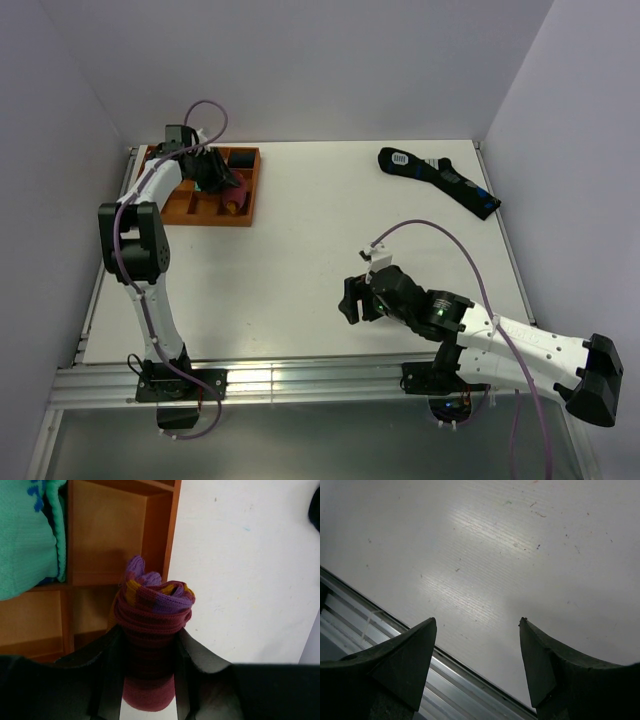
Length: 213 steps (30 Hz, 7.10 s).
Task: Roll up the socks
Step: Place the sock in the storage box.
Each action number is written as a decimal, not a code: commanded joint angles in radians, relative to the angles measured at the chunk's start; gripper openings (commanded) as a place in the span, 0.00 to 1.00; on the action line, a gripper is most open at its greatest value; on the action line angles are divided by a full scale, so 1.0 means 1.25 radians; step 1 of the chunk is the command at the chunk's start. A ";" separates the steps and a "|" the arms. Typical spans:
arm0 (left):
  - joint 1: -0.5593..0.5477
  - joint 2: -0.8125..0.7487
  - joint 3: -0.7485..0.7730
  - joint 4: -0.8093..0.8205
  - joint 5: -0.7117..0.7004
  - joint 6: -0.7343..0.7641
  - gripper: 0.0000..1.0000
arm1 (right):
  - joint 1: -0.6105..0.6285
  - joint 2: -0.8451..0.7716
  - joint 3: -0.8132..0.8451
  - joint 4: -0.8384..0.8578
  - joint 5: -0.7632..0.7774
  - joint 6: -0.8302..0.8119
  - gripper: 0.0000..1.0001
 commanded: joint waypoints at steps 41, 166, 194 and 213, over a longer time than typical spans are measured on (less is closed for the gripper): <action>-0.071 0.156 0.125 -0.185 -0.374 0.060 0.00 | -0.013 0.024 0.012 0.049 -0.040 -0.021 0.73; -0.174 0.147 -0.208 -0.078 -0.202 -0.444 0.00 | -0.015 -0.078 -0.046 0.114 -0.122 0.027 0.72; -0.130 0.151 0.013 -0.439 -0.698 -0.547 0.00 | -0.014 -0.124 -0.074 0.095 -0.120 0.040 0.73; -0.136 0.216 0.080 -0.482 -0.854 -0.514 0.00 | -0.015 -0.126 -0.089 0.096 -0.115 0.044 0.73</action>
